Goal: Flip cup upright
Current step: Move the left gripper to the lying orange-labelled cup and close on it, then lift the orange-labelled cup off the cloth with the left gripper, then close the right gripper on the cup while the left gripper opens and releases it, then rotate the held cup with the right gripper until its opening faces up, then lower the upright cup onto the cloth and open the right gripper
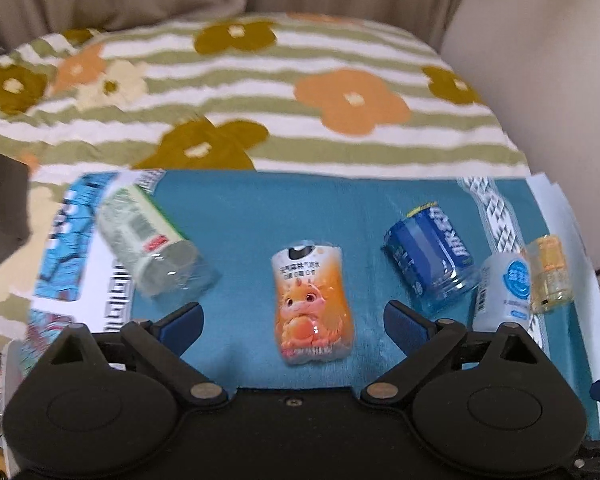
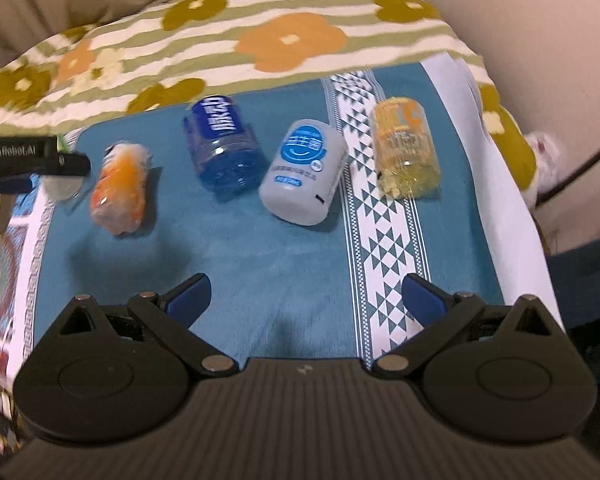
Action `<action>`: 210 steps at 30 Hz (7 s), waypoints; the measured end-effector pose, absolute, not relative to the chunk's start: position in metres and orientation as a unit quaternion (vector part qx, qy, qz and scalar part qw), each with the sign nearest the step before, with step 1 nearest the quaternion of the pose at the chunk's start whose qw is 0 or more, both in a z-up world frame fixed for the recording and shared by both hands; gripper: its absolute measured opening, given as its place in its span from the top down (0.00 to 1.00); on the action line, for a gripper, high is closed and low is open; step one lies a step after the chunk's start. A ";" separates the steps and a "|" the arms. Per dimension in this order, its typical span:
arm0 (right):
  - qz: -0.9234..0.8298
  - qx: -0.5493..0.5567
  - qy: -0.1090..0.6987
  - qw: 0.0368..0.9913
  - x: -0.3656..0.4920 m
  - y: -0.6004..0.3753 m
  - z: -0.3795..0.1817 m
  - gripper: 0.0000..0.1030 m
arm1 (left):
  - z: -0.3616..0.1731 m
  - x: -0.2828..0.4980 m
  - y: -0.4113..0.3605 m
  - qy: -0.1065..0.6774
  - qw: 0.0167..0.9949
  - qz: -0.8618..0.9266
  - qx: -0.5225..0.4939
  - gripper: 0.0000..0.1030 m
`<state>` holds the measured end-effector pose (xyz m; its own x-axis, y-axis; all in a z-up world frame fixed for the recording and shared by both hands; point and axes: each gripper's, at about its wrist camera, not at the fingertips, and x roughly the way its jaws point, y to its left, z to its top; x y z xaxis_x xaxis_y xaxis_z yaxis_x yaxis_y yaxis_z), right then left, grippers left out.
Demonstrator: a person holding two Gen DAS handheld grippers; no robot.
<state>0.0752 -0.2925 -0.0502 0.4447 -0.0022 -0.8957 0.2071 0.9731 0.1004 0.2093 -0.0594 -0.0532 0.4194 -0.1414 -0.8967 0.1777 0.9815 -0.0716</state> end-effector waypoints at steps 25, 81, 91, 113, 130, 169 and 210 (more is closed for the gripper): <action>-0.120 0.163 0.558 0.805 0.108 -0.284 -0.087 0.00 | -0.116 0.246 -0.070 0.607 0.779 -0.154 0.032 0.36; -0.006 0.085 0.567 0.819 0.020 -0.326 -0.098 0.00 | -0.120 0.096 -0.126 0.577 0.806 -0.112 0.068 0.12; 0.014 0.076 0.554 0.829 0.027 -0.325 -0.073 0.00 | -0.088 0.070 -0.114 0.569 0.815 -0.108 0.037 0.01; 0.097 0.107 0.607 0.782 0.137 -0.213 -0.076 0.00 | -0.069 0.038 0.025 0.546 0.837 -0.049 -0.012 0.00; 0.084 0.125 0.662 0.734 0.164 -0.191 -0.123 0.31 | -0.090 0.045 0.073 0.567 0.821 -0.049 -0.039 0.00; 0.016 0.087 0.291 0.953 0.069 -0.174 -0.114 0.33 | -0.078 0.042 0.071 0.539 0.839 -0.078 0.009 0.00; 0.037 0.025 0.325 0.945 0.061 -0.165 -0.092 0.00 | -0.056 0.024 0.058 0.514 0.855 -0.069 -0.004 0.00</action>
